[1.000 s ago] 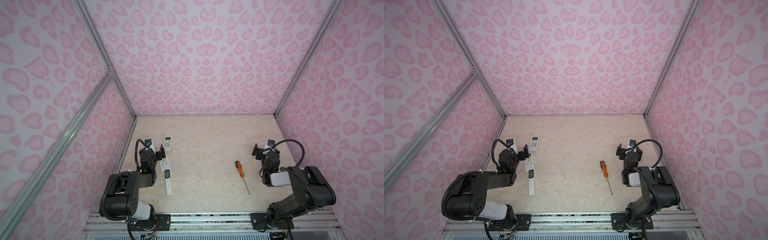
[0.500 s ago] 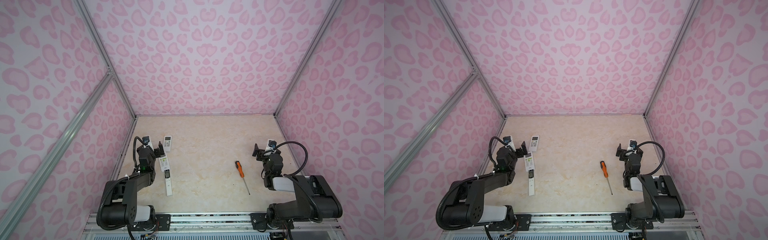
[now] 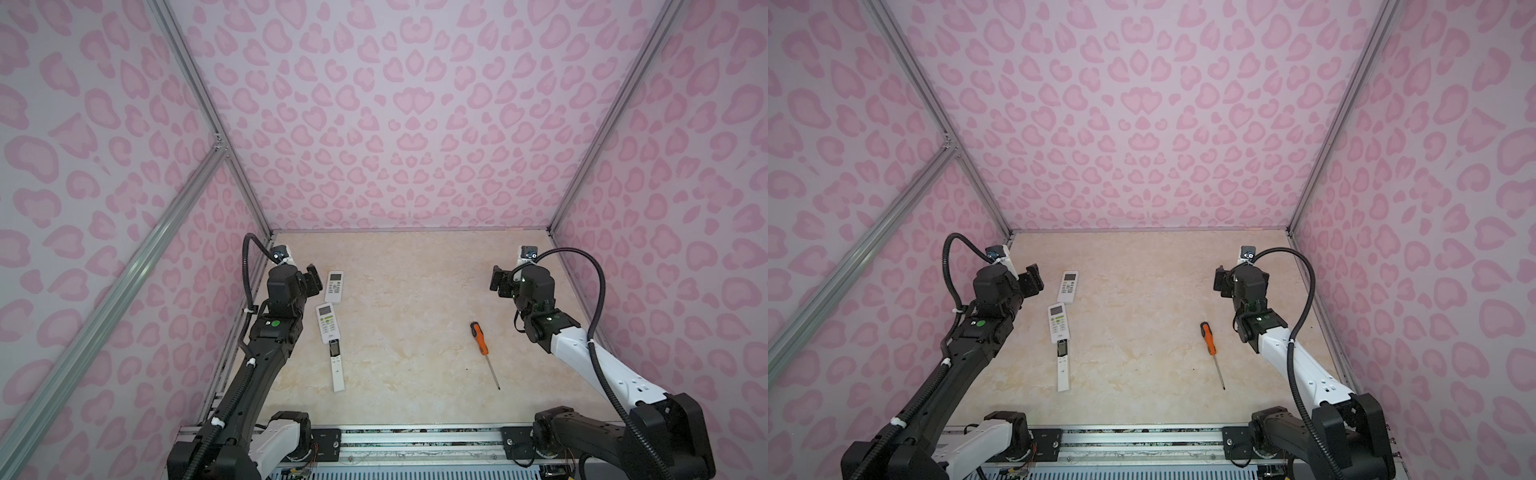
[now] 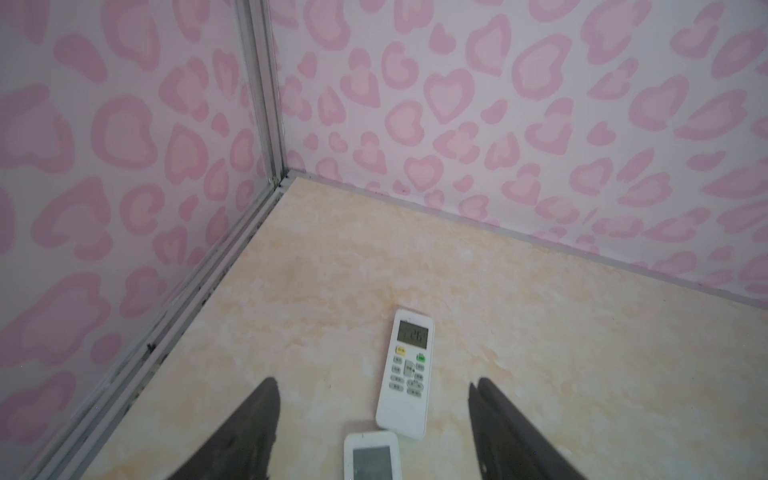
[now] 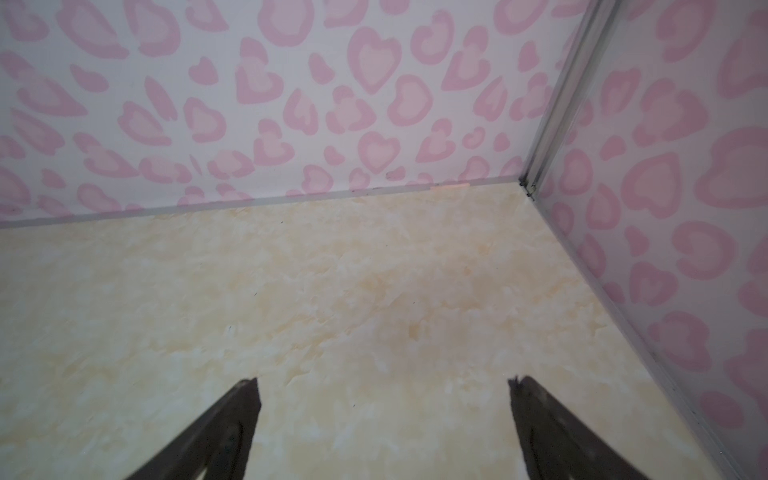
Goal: Unload the batteries from the remote control
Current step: 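Grasp the black-topped white remote with the left gripper while the right arm moves inward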
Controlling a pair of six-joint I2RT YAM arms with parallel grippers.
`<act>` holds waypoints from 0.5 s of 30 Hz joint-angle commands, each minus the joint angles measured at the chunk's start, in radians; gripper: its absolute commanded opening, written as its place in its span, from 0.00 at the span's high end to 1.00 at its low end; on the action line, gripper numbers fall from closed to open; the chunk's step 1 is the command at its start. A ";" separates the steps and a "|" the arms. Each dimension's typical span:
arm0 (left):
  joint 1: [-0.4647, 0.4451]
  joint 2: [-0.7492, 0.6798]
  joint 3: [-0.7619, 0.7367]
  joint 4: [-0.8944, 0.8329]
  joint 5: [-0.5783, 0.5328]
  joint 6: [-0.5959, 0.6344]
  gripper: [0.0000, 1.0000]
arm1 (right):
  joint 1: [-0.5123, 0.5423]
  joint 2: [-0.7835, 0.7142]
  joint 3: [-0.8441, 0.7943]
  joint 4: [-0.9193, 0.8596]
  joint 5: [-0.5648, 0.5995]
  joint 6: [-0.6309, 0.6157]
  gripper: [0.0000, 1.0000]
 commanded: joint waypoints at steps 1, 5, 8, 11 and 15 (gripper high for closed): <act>-0.035 -0.058 -0.023 -0.412 -0.004 -0.198 0.25 | 0.114 0.034 0.055 -0.231 0.035 0.061 0.05; -0.113 -0.134 -0.104 -0.527 0.061 -0.312 0.26 | 0.266 0.124 0.129 -0.280 0.060 0.140 0.07; -0.207 -0.150 -0.153 -0.594 0.085 -0.381 0.26 | 0.340 0.216 0.195 -0.326 0.020 0.209 0.12; -0.331 -0.166 -0.208 -0.602 0.061 -0.474 0.25 | 0.401 0.318 0.283 -0.419 -0.037 0.271 0.15; -0.375 -0.143 -0.274 -0.575 0.099 -0.541 0.26 | 0.462 0.382 0.313 -0.423 -0.104 0.319 0.16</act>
